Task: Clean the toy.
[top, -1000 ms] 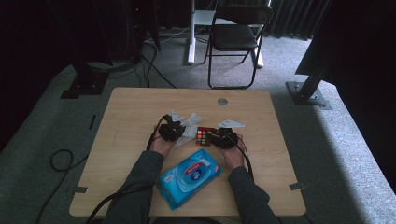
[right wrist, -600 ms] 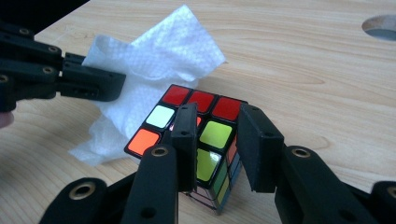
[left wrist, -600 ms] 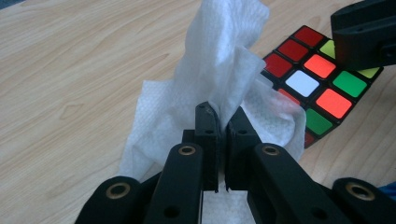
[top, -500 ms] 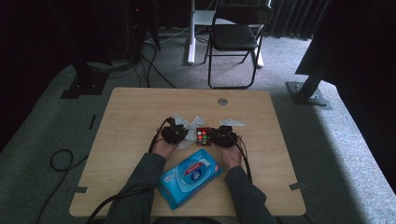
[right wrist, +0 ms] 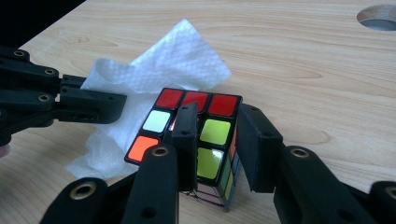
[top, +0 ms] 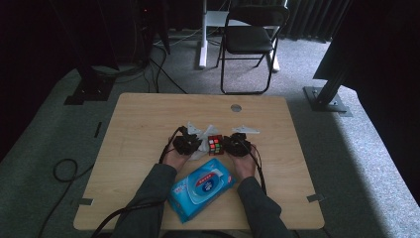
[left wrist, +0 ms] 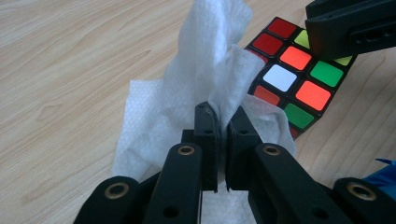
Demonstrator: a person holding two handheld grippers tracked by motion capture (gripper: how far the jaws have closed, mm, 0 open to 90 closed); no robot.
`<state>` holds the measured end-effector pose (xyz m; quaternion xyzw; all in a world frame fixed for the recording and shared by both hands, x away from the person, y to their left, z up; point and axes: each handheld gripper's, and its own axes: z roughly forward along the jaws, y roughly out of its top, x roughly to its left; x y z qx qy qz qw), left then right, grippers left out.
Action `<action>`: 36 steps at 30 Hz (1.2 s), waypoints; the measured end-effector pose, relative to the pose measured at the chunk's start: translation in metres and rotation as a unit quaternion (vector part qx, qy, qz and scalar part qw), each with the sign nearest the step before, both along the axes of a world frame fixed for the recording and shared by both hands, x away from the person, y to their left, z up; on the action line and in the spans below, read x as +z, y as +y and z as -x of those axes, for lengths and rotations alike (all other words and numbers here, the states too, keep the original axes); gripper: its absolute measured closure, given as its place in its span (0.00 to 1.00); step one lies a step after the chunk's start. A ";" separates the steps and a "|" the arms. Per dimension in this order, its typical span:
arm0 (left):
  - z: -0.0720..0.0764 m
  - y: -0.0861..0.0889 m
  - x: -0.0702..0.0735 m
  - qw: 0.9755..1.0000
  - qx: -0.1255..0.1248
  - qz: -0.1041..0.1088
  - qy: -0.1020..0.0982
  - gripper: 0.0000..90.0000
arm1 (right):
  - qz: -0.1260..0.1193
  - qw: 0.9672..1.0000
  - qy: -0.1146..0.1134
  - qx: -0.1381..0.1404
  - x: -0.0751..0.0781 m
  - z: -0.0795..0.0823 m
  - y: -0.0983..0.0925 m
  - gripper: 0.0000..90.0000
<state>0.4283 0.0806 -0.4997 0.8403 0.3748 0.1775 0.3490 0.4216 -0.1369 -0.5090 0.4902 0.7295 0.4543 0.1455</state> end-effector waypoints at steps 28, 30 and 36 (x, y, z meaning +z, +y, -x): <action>-0.003 -0.013 0.015 1.000 -0.029 0.007 -0.004 0.96 | -0.004 1.000 -0.005 -0.003 -0.002 0.002 0.000 0.78; -0.004 -0.016 0.016 0.999 -0.034 0.010 0.000 0.96 | -0.004 1.000 -0.005 -0.003 -0.002 0.002 0.000 0.78; -0.008 -0.016 0.012 0.999 -0.033 0.014 0.017 0.96 | -0.005 1.000 -0.004 -0.002 -0.002 0.001 -0.001 0.78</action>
